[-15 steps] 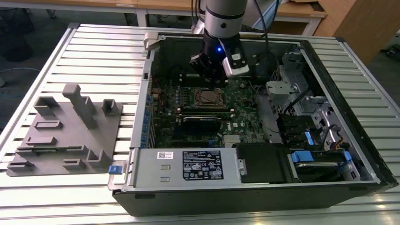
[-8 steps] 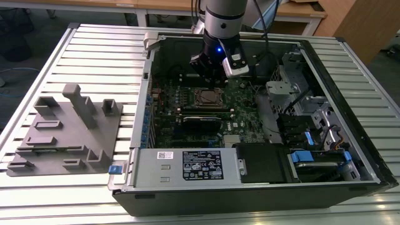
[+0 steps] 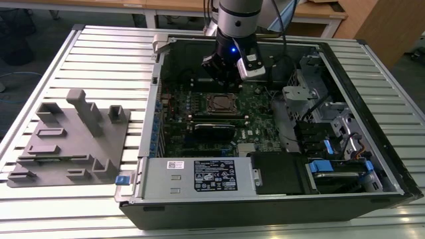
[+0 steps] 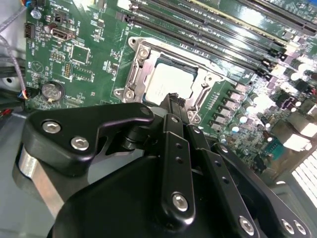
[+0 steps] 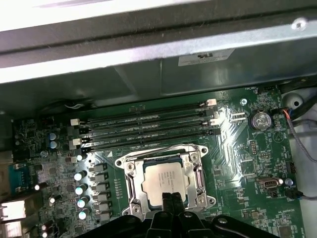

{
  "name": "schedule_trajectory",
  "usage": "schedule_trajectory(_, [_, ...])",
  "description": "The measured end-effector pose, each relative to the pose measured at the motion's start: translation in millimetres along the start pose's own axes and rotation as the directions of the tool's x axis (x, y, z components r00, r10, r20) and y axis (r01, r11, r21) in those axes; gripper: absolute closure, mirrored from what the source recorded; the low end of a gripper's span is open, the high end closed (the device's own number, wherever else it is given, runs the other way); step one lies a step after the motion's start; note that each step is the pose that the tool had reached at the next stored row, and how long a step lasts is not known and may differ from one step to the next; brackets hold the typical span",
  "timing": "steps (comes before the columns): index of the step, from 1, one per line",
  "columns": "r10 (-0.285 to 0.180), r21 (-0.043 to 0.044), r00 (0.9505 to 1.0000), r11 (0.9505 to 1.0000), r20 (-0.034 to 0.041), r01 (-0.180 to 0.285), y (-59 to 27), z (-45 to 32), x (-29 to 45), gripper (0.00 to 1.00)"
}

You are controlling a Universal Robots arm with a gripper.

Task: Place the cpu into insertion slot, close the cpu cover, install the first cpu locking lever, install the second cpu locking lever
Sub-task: 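Install the second cpu locking lever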

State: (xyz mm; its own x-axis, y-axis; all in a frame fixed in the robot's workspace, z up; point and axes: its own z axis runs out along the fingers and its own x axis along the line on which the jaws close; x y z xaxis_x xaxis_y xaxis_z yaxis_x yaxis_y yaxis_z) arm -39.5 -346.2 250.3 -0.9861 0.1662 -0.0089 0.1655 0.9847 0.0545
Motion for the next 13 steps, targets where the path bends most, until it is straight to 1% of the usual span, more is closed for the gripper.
schedule_trajectory(1, [0.0, 0.0, 1.0, 1.0, -0.0002, 0.0, 0.1, -1.2, 0.0, 0.89])
schedule_trajectory(4, [0.0, 0.0, 1.0, 1.0, -0.0005, 0.0, -0.9, -1.4, -0.2, 0.89])
schedule_trajectory(13, [0.0, 0.0001, 1.0, 1.0, -0.0004, 0.0, -11.6, -1.8, -1.9, 0.89])
